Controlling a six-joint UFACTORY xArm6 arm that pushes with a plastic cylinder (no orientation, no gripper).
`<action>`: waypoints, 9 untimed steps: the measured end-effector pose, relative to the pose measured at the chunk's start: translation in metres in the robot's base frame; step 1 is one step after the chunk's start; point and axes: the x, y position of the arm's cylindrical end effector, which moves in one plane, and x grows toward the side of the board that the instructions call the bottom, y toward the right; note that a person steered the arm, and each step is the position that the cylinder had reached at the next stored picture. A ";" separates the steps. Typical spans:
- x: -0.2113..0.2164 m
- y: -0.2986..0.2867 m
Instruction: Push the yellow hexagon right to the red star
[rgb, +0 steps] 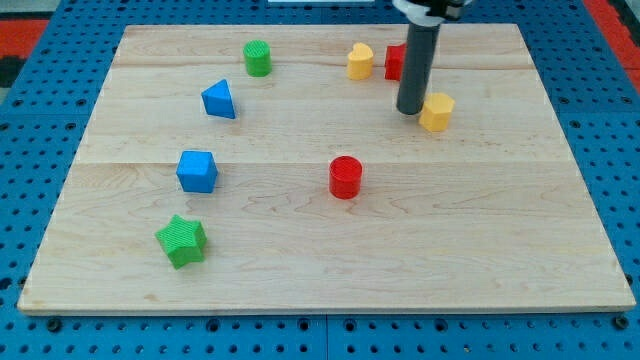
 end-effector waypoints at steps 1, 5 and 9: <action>0.021 -0.035; 0.033 0.076; -0.026 0.091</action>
